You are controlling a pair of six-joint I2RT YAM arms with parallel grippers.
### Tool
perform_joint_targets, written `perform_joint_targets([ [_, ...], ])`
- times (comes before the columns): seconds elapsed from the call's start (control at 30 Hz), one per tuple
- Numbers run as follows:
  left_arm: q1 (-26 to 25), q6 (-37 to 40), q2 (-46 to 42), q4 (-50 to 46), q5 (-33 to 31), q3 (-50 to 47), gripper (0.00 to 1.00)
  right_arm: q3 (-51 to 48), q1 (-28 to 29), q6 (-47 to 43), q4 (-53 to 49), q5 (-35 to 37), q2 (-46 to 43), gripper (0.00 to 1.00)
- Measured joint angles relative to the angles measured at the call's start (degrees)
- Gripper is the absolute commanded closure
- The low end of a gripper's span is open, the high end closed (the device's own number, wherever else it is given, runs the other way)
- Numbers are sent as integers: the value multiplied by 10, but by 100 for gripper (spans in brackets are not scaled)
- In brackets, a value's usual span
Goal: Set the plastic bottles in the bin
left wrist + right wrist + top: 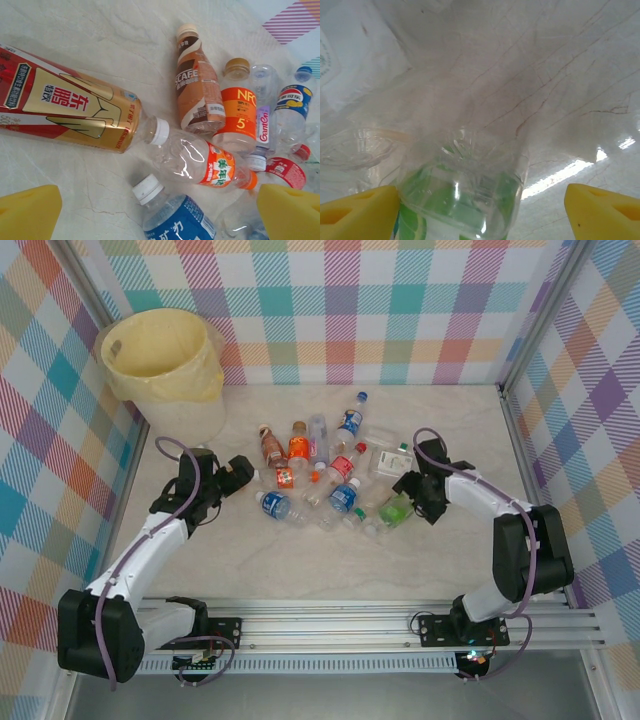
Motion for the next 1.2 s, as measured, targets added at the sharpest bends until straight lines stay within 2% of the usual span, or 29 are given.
perform_joint_targets([
  [0.1,-5,-2,0,-4,1,7,0,0,0,2,6,-5,18,12],
  [0.2,-9,-5,0,-8,2,10,0,0,0,8,10,-10,43,16],
  [0.43,-19,-1,9,-8,22,18,0,-21,0,35,37,-8,43,35],
  [0.53,-35,12,12,-2,46,20,0,-36,0,37,39,9,10,42],
  [0.73,-91,55,40,27,110,56,0,-56,3,12,75,27,-125,49],
  [0.9,-155,99,100,75,185,98,0,-45,19,-33,150,-11,-159,50],
  [1.03,-190,129,146,115,262,118,0,7,34,-50,188,-60,-128,49],
  [1.2,-228,187,197,111,296,177,0,84,64,-61,195,-94,-87,48],
])
